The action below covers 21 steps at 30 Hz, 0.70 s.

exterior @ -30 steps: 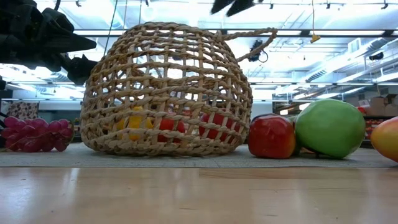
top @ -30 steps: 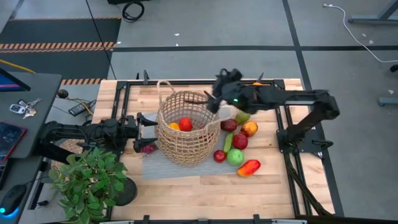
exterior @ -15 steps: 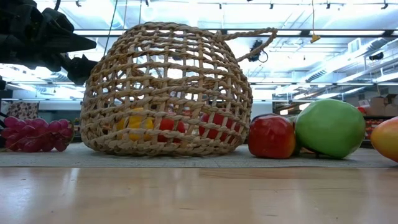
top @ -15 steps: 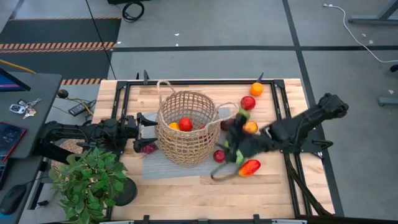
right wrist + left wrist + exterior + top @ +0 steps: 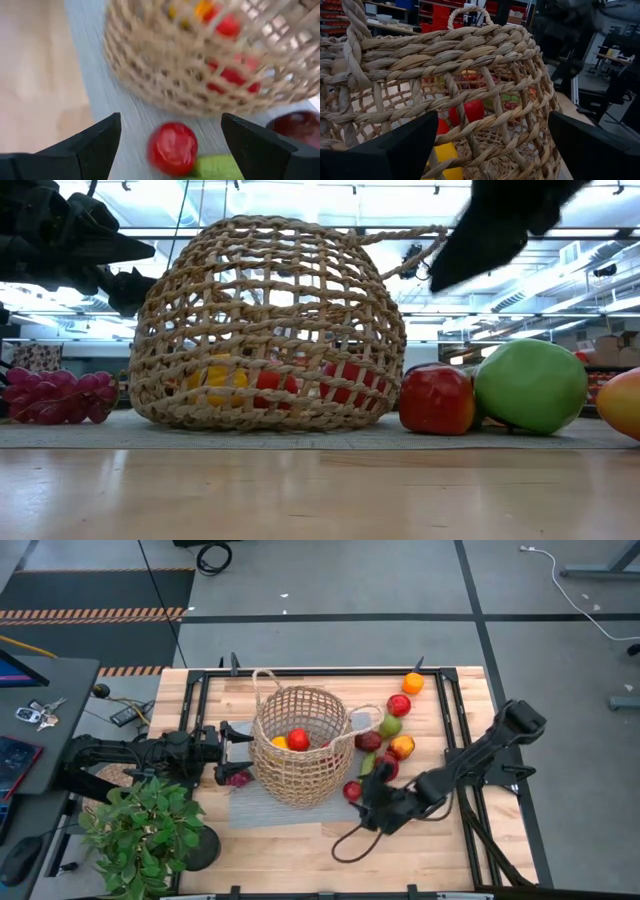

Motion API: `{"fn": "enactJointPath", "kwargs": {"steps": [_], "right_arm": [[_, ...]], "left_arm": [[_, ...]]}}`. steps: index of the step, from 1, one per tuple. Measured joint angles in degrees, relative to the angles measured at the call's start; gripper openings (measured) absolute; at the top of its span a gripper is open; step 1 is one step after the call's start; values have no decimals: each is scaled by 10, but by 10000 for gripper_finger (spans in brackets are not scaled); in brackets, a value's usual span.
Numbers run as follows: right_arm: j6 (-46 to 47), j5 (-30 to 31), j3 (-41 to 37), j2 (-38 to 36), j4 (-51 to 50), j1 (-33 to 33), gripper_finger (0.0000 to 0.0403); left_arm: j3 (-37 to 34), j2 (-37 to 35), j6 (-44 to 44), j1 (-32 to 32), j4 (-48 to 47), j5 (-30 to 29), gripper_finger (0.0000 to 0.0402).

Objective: Build produce basket
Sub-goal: Put the red apple into the brown basket

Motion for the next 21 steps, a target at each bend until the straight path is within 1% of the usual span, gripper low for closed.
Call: {"fn": "enactJointPath", "kwargs": {"steps": [3, 5, 10, 13, 16, 21], "right_arm": [[0, -3, 13, 37, 7, -9, 348], [2, -18, 16, 58, 22, -19, 348], [33, -104, 16, 97, 32, -56, 363], [32, -113, 18, 112, 38, -75, 377], [31, -143, 15, 131, 27, -86, 385], [28, -162, 17, 142, 20, -96, 381]], "left_arm": [[0, 0, 0, 0, 1, 0, 386], [0, 0, 0, 0, 1, 0, 386], [0, 0, 0, 0, 1, 0, 386], [0, 0, 0, 0, 0, 0, 386], [0, 0, 0, 0, 0, 0, 386], [0, 0, 0, 0, 0, 0, 386]]}}
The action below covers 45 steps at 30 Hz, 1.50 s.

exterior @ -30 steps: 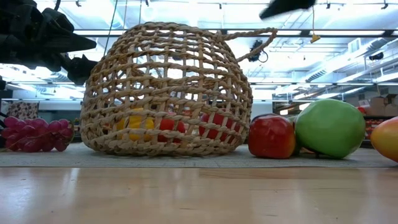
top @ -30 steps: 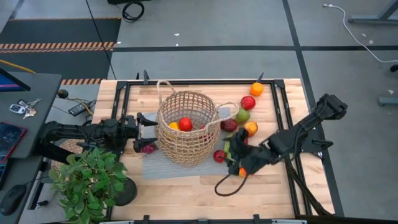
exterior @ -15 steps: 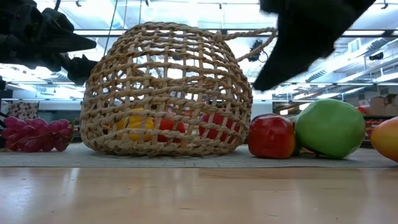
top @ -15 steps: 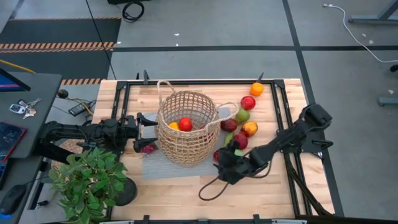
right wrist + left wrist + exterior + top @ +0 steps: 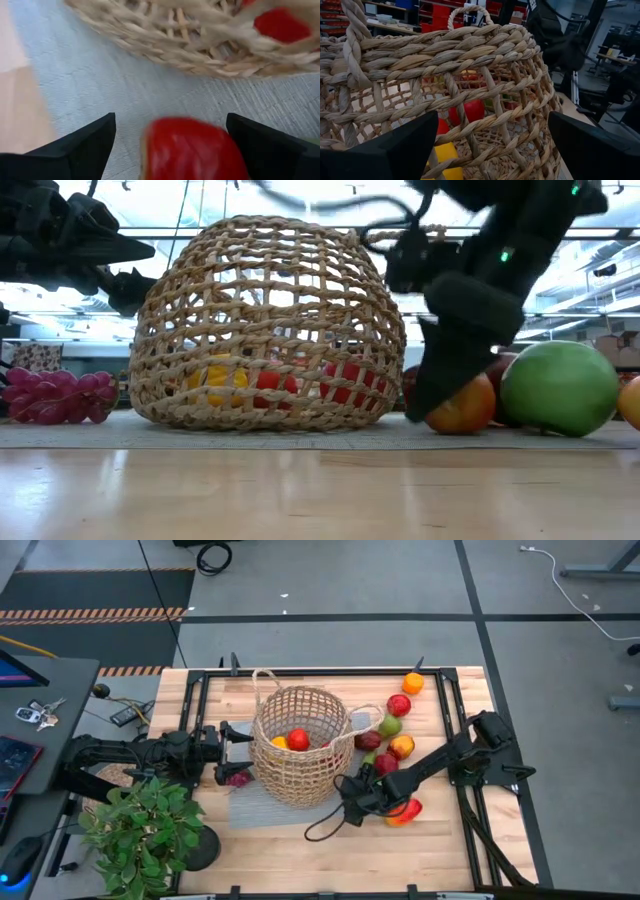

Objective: Build produce basket
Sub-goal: Put the red apple into the brown basket

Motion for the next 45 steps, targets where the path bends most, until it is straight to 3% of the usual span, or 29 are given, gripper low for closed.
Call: {"fn": "enactJointPath", "kwargs": {"steps": [10, 16, 23, 28, 35, 45], "right_arm": [[0, -3, -1, 1, -24, 1, 337], [0, -3, -1, -1, -25, 1, 290], [-18, 5, 21, -51, -19, 5, 288], [-89, 22, 54, -105, 13, 10, 299], [-256, 20, 66, -187, 163, 5, 293], [-420, 89, 66, -241, 263, -41, 300]], "left_arm": [[0, 0, 0, 0, 0, 0, 386], [0, 0, 0, 0, 0, 0, 386], [0, 0, 0, 0, 0, 0, 386], [0, 0, 0, 0, 0, 0, 386], [0, 0, 0, 0, 0, 0, 386], [0, 0, 0, 0, 0, 0, 386]]}}
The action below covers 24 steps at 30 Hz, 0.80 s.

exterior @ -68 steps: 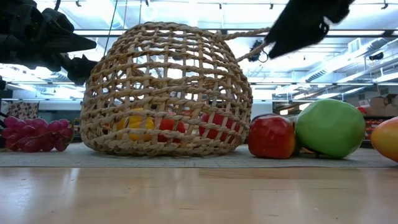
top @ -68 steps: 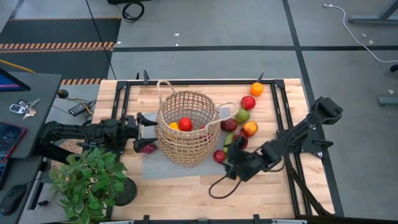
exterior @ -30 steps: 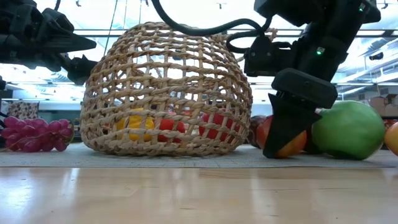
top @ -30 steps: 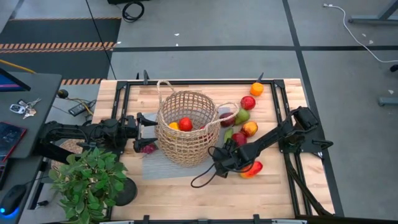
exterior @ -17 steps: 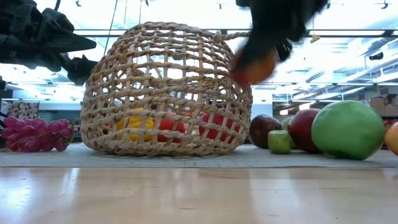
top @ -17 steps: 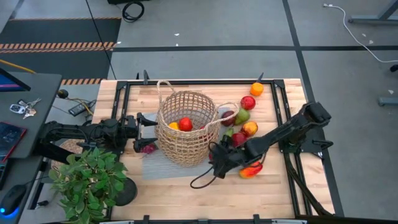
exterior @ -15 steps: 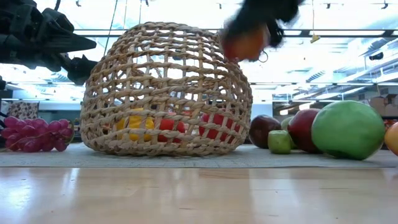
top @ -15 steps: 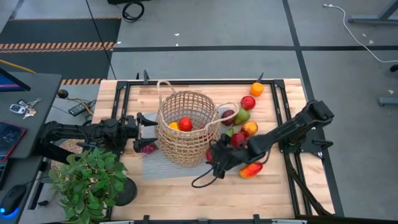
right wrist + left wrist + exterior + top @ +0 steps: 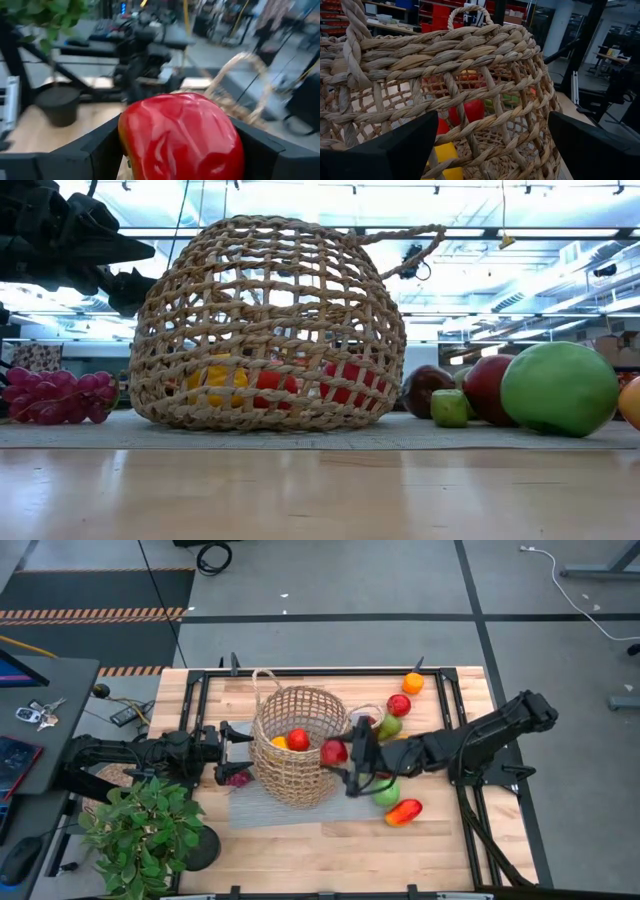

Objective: Build produce basket
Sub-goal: Put the red apple into the brown basket

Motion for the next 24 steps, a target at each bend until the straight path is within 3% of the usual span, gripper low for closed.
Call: {"fn": "enactJointPath", "kwargs": {"steps": [10, 20, 24], "right_arm": [[-252, 16, 0, 3, 104, -62, 301], [-641, 33, 0, 5, 246, -70, 301], [-695, 54, 0, 5, 262, -70, 301]], "left_arm": [[0, 0, 0, 0, 0, 0, 386], [0, 0, 0, 0, 0, 0, 386], [0, 0, 0, 0, 0, 0, 386]]}}
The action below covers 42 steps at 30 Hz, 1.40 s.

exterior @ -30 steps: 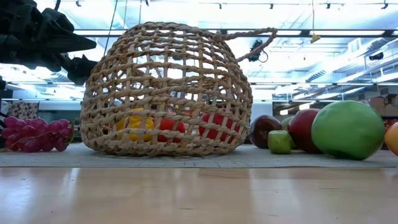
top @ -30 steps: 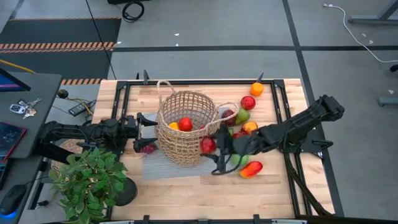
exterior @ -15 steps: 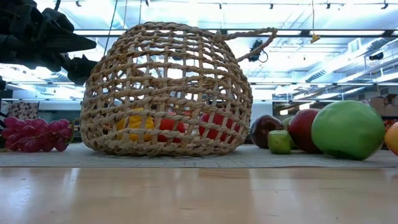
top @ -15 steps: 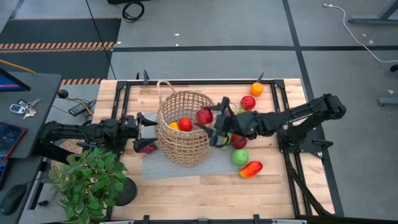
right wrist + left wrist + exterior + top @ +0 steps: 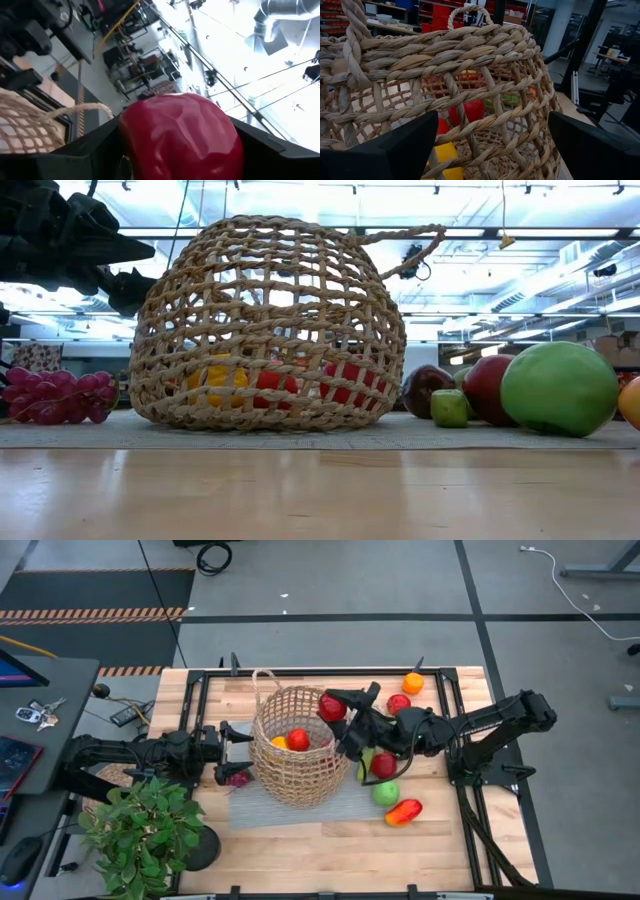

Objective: Build produce basket
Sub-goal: Put the red apple into the brown basket

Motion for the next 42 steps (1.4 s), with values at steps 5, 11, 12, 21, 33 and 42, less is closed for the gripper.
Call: {"fn": "enactJointPath", "kwargs": {"steps": [5, 11, 12, 21, 33, 42], "right_arm": [[-1, 1, 0, 0, 0, 0, 301], [42, 0, 0, 0, -1, -8, 303], [77, -4, 0, 0, -1, -13, 303], [506, -2, 0, 0, -2, -71, 302], [1082, -6, 0, 0, -6, -129, 303], [1148, 2, 0, 0, -6, -132, 300]], "left_arm": [[0, 0, 0, 0, 0, 0, 386], [0, 0, 0, 0, 0, 0, 386], [0, 0, 0, 0, 0, 0, 386], [0, 0, 0, 0, 0, 0, 386], [0, 0, 0, 0, 0, 0, 386], [0, 0, 0, 0, 0, 0, 386]]}}
